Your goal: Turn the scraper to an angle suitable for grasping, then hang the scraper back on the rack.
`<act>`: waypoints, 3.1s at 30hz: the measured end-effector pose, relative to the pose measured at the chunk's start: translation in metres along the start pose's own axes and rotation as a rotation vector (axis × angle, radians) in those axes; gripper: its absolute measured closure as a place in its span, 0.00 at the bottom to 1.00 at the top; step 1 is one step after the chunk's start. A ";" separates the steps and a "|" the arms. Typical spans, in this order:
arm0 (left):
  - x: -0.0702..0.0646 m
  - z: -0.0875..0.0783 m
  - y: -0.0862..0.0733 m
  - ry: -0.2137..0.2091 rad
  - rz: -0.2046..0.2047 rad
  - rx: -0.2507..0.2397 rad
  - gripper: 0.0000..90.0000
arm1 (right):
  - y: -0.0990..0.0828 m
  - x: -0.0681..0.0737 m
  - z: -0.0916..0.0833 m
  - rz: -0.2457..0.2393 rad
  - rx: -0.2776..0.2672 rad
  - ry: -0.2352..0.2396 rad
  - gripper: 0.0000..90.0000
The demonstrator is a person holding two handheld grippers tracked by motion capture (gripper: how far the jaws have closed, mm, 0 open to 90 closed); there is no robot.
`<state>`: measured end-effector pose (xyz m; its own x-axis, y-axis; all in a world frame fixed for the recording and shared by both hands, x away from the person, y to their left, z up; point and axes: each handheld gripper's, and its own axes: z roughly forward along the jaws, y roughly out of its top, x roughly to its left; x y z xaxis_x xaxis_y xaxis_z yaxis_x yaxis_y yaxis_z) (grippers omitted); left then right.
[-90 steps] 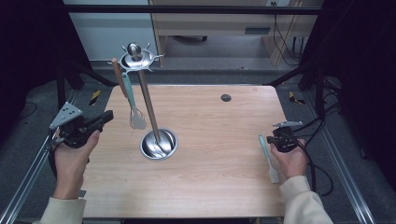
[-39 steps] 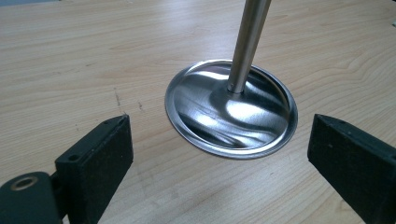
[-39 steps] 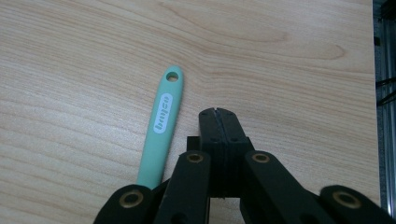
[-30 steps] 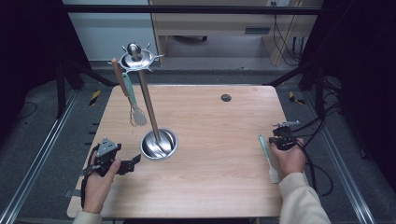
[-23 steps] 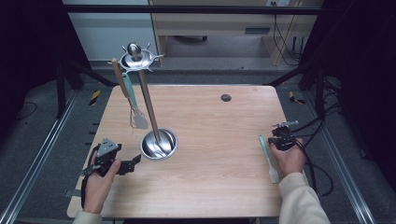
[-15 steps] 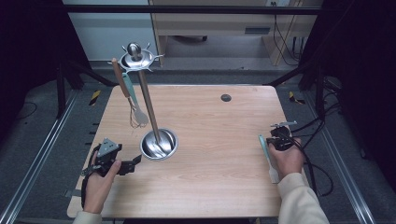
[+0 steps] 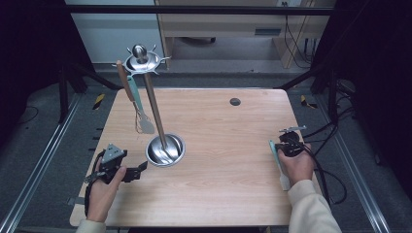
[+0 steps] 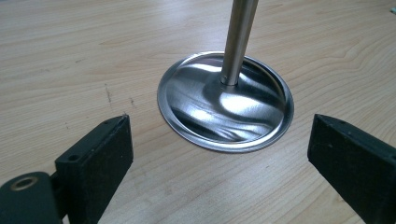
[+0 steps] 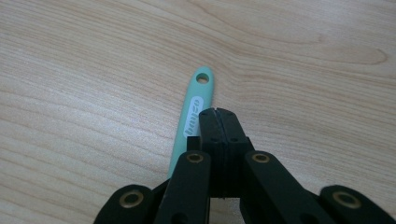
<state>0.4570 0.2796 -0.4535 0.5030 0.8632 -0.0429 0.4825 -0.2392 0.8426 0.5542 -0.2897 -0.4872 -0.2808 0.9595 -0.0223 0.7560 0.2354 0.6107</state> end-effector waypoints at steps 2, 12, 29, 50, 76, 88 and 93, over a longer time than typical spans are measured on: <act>0.000 0.000 0.000 -0.001 0.000 0.002 0.07 | 0.000 0.001 0.000 -0.005 -0.001 -0.001 1.00; -0.002 0.001 0.000 -0.006 0.004 0.004 0.07 | 0.001 0.007 0.000 -0.025 -0.006 0.021 1.00; -0.002 0.001 0.000 -0.010 0.007 0.011 0.06 | 0.003 0.019 0.000 -0.079 0.007 0.067 1.00; 0.001 0.000 0.000 0.000 0.015 0.014 0.06 | -0.006 0.030 -0.053 -0.157 0.013 0.005 0.94; 0.001 0.004 -0.004 -0.008 0.036 0.053 0.06 | -0.008 0.043 -0.044 -0.170 0.256 0.034 0.78; 0.000 0.004 -0.004 -0.011 0.041 0.056 0.06 | -0.008 0.040 -0.036 -0.163 0.317 0.043 0.82; 0.000 0.004 -0.004 -0.012 0.041 0.055 0.06 | -0.007 0.041 -0.034 -0.155 0.326 0.046 0.83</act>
<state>0.4583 0.2782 -0.4588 0.5313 0.8471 -0.0155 0.4997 -0.2986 0.8131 0.5170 -0.2576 -0.4653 -0.4272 0.9025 -0.0545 0.8492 0.4212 0.3185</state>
